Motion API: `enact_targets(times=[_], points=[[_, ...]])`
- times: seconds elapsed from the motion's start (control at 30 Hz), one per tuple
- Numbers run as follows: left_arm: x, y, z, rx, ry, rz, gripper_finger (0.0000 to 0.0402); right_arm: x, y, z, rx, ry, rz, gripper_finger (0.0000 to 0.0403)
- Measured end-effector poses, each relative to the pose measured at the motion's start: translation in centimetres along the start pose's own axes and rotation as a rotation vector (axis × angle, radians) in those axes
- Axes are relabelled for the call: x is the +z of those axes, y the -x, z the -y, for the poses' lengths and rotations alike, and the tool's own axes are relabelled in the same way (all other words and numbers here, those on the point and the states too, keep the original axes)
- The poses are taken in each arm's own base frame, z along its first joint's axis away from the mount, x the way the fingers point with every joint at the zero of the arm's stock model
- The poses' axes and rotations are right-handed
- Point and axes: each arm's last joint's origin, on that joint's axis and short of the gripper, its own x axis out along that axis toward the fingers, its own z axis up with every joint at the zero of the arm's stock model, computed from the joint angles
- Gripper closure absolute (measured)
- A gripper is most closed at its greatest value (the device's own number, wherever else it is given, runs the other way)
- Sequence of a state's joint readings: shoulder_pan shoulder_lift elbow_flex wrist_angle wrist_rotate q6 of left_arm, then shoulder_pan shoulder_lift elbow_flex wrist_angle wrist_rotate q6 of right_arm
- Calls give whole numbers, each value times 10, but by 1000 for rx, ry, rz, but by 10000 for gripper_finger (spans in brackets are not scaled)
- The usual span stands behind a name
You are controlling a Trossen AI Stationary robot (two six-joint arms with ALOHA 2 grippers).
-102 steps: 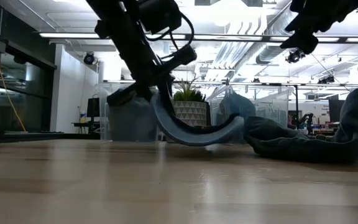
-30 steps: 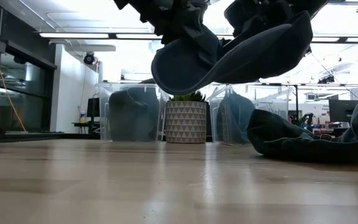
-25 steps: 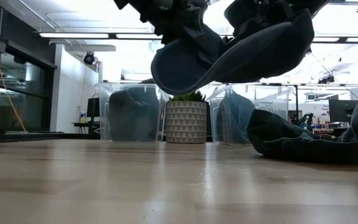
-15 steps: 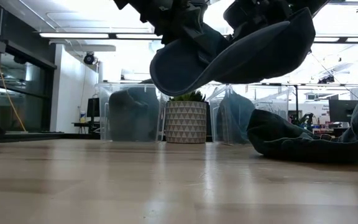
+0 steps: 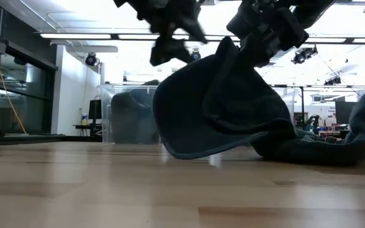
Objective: Pick & Place hat
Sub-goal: Put the left blue cap into the right transparent bin
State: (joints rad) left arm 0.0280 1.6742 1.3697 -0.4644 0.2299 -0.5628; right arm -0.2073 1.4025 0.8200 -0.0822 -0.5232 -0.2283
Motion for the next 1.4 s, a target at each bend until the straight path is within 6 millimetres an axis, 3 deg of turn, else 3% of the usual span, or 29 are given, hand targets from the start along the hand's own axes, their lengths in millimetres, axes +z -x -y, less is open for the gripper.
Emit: enact_targets(times=[0.13, 0.23, 0.43, 0.87, 1.4], points=[[-3, 12, -5, 118, 64, 6, 198, 6, 10, -3, -44, 5, 24, 402], [-3, 27, -2, 189, 59, 75, 195, 13, 21, -7, -93, 19, 50, 402], [3, 39, 3, 250, 46, 208, 195, 27, 52, -16, -220, 35, 132, 403], [9, 40, 1, 352, 43, 333, 195, 30, 131, -28, -484, 3, 222, 403], [33, 43, 10, 370, 76, 676, 195, 116, 222, -46, -674, 143, 396, 403]])
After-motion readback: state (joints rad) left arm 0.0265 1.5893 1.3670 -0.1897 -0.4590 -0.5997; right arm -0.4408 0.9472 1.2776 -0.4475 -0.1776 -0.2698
